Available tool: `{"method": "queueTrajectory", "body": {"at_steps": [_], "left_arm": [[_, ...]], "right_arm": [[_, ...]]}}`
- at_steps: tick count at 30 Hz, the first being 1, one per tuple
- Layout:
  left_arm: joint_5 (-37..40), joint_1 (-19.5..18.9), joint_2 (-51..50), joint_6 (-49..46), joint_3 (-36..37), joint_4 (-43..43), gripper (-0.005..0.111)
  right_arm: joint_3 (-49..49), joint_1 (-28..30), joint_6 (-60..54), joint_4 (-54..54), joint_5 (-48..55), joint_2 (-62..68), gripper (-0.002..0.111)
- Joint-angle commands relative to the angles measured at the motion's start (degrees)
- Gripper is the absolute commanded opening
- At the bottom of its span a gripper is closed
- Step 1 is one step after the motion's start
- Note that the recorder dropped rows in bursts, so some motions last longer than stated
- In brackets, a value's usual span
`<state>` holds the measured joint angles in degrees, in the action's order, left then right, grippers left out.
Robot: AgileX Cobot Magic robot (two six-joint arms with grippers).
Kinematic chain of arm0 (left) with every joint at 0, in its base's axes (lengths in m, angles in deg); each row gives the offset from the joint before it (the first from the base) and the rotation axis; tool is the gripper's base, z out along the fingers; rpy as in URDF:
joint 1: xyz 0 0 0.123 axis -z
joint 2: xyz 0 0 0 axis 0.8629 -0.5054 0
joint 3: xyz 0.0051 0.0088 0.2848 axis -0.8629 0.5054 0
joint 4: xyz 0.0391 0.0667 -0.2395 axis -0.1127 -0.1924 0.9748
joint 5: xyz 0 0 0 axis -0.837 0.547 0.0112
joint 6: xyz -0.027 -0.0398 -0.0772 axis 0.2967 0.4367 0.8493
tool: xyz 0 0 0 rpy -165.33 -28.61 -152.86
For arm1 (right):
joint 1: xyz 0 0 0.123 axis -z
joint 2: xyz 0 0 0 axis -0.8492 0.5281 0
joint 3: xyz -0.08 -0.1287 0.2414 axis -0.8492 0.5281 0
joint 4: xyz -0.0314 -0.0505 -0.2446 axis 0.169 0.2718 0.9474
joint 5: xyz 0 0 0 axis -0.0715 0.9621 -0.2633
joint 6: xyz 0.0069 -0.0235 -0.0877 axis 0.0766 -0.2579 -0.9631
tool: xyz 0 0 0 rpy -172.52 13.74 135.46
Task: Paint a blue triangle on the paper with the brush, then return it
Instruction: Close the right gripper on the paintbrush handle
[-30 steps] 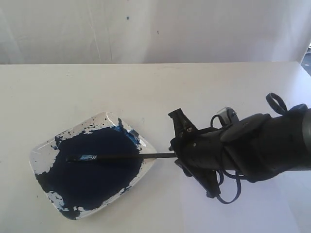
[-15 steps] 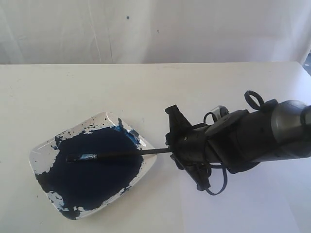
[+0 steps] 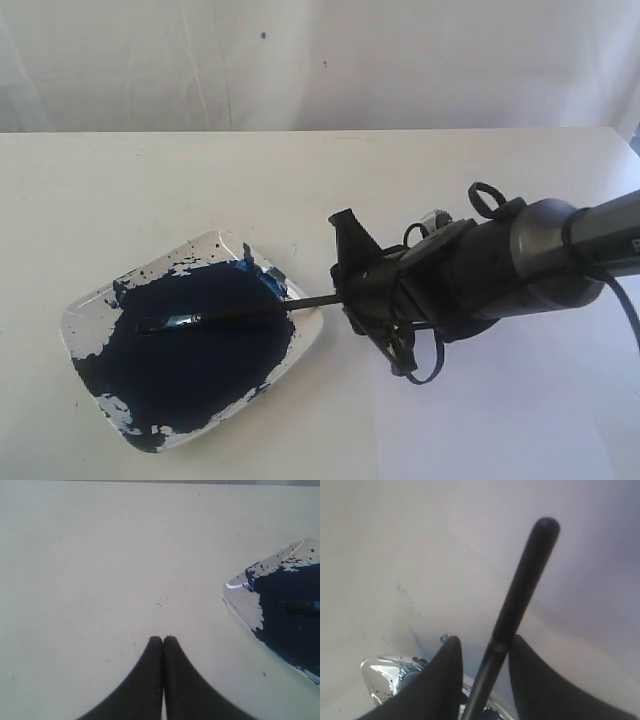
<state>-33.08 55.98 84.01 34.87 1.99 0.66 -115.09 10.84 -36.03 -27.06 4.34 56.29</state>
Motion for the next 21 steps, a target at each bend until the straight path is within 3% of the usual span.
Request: {"method": "queueTrajectory", "body": {"at_steps": [1,6,14,21], "left_arm": [[-0.17,0.41,0.25,0.32,0.15,0.38,0.000],[-0.17,0.41,0.25,0.32,0.15,0.38,0.000],[-0.17,0.41,0.25,0.32,0.15,0.38,0.000],[-0.17,0.41,0.25,0.32,0.15,0.38,0.000]], "right_arm": [[-0.74,-0.10,0.06,0.15,-4.46,0.12,0.031],[-1.03,0.32,0.06,0.15,-7.15,0.26,0.031],[-3.18,1.51,-0.07,1.98,0.50,1.23,0.031],[-3.77,1.51,-0.07,2.34,0.94,2.40,0.031]]}}
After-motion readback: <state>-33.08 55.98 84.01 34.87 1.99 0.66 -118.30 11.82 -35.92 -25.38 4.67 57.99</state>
